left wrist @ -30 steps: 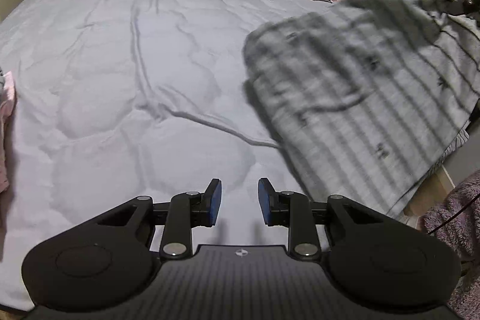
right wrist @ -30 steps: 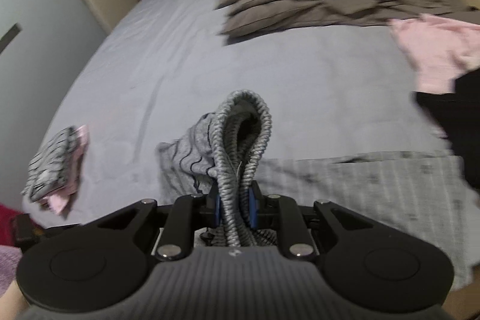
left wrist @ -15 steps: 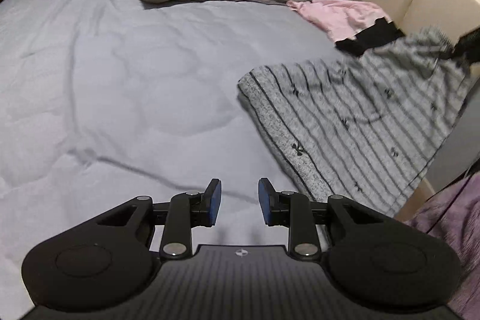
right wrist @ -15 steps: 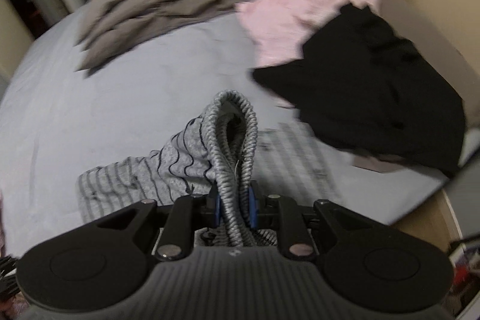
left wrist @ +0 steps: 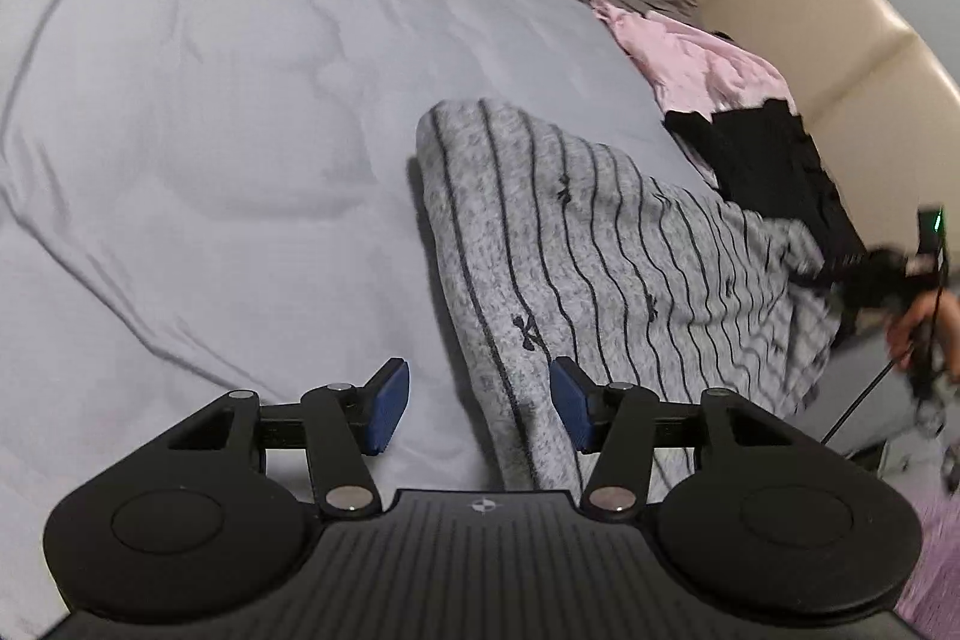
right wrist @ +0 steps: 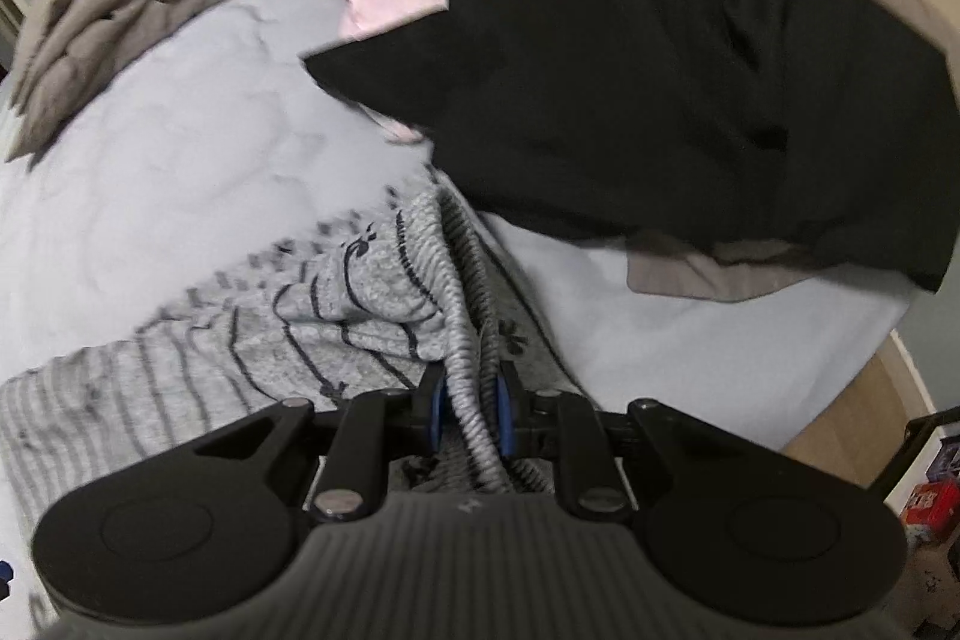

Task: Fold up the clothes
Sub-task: 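Grasp the folded garment end with the left gripper while the right gripper holds the waistband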

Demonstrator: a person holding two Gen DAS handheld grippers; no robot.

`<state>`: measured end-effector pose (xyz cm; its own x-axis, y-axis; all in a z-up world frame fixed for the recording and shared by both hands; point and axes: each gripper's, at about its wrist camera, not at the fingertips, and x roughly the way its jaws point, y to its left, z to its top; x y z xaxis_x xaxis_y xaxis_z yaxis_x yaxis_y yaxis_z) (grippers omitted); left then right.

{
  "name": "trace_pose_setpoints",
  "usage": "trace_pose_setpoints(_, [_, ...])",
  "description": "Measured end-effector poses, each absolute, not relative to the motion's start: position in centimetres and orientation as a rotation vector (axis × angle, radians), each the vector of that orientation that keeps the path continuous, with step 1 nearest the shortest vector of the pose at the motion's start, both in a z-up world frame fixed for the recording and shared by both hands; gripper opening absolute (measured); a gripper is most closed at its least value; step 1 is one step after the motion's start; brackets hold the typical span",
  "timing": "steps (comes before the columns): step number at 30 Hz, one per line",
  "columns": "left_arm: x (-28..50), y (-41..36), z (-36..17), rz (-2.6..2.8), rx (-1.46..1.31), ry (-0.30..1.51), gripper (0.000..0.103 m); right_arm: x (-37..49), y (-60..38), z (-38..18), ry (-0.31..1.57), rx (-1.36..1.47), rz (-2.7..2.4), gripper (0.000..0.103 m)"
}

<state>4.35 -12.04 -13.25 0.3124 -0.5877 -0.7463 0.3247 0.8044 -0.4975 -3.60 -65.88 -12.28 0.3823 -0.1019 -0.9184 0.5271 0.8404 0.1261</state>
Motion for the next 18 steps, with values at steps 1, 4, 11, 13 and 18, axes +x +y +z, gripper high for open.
trace_pose_setpoints(1, [4.4, -12.4, -13.7, -0.606, -0.285, 1.11, 0.051, -3.6, -66.1, -13.0, 1.117, 0.441, -0.414, 0.02])
trace_pose_setpoints(4, [4.6, -13.3, -14.7, -0.593, -0.298, 1.141, 0.052, -3.8, -66.5, -14.5, 1.113, 0.433, -0.401, 0.026])
trace_pose_setpoints(11, [4.6, -14.0, -16.4, -0.567, -0.296, 1.178, 0.052, -5.1, -68.2, -14.9, 1.066, 0.363, -0.339, 0.068])
trace_pose_setpoints(13, [4.6, -14.0, -16.8, -0.558, -0.306, 1.178, 0.052, -5.5, -68.7, -15.5, 1.055, 0.393, -0.325, 0.069])
trace_pose_setpoints(18, [4.7, -14.2, -17.0, -0.553, -0.303, 1.166, 0.052, -6.5, -69.9, -17.4, 1.017, 0.5, -0.302, 0.079])
